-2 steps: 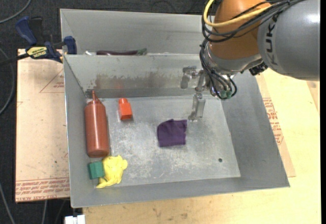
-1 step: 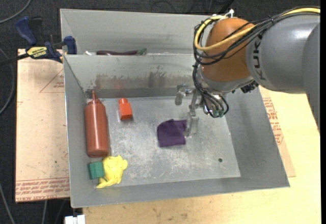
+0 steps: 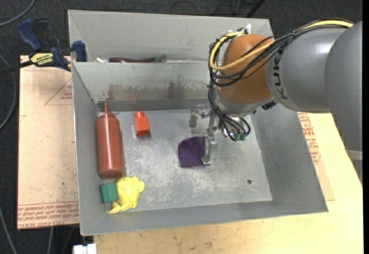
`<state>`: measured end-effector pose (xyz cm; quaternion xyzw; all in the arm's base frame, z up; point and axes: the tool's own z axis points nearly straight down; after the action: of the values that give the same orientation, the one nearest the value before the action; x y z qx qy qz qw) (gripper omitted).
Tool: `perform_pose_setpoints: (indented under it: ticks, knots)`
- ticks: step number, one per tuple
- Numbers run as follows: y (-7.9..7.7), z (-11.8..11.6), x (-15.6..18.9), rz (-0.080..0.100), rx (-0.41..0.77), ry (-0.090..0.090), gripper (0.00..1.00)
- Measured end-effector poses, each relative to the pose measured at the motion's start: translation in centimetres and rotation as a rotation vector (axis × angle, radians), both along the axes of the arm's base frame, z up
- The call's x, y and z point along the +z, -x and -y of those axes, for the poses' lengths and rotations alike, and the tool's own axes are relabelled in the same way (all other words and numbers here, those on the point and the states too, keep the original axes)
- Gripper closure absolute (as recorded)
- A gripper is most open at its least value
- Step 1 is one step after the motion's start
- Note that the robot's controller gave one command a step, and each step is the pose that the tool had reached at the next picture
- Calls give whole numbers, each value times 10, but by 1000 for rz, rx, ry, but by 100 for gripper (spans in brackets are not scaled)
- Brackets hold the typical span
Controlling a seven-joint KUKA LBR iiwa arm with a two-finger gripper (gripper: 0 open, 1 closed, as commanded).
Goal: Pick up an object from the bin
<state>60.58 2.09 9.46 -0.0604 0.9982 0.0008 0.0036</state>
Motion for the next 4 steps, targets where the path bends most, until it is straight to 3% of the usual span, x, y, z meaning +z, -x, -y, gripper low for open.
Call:
perform_pose_setpoints:
  ticks: [1, 2, 3, 4]
  knots:
    - [12, -2, -19, 0, 232, 1, 100]
    - [12, -2, -19, 0, 232, 1, 100]
    - [17, -2, 83, 3, 218, 0, 100]
    - [17, -2, 83, 3, 217, 0, 100]
